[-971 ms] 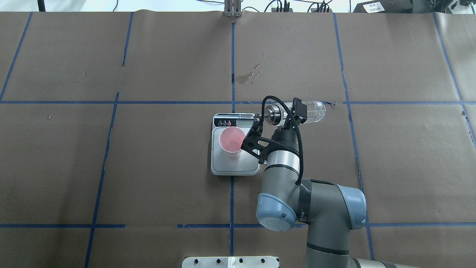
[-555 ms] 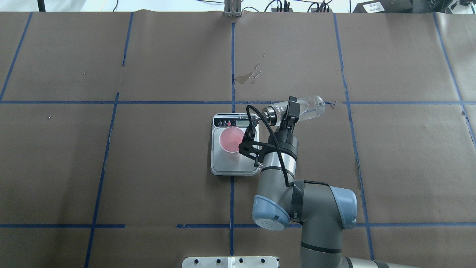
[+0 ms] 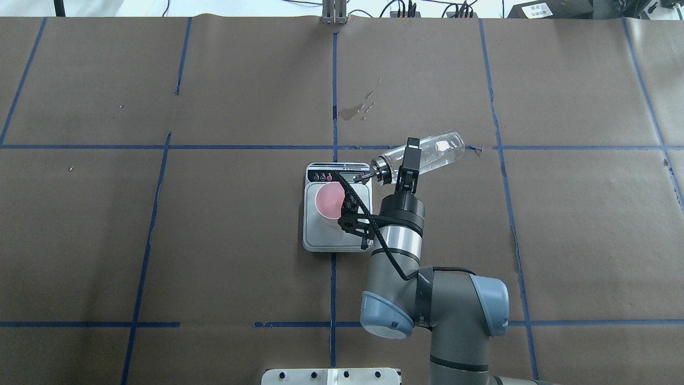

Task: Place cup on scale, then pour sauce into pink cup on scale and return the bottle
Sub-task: 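Tilt the bottle spout down over the pink cup with the right gripper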

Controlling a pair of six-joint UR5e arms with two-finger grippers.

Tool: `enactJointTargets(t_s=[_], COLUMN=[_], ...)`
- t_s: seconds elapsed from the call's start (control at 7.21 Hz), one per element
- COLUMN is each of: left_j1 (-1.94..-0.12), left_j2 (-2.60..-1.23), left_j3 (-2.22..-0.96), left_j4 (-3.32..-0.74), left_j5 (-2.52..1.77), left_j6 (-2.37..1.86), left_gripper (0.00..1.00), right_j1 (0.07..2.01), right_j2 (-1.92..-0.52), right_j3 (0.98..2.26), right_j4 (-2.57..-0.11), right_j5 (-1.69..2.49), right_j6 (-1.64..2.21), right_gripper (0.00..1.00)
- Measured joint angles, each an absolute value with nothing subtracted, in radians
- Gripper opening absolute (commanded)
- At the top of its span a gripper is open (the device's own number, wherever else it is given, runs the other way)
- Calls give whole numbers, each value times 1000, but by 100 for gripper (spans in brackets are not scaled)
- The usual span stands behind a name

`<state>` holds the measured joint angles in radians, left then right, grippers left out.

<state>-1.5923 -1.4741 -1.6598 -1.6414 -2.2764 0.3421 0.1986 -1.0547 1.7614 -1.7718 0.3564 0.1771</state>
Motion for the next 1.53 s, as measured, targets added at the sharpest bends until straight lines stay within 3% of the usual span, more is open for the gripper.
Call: enactJointTargets(t_s=[1.53], left_j1=[-1591], left_j2=[-1475], left_j3=[-1660], left_j4=[-1643], left_j5=[-2276], left_j6=[342], left_gripper=[100], right_j1=[192], right_j2=[-1061], right_j3=[1761], right_j4=[-1772], right_j5=[268], right_j6=[14], right_gripper=[0])
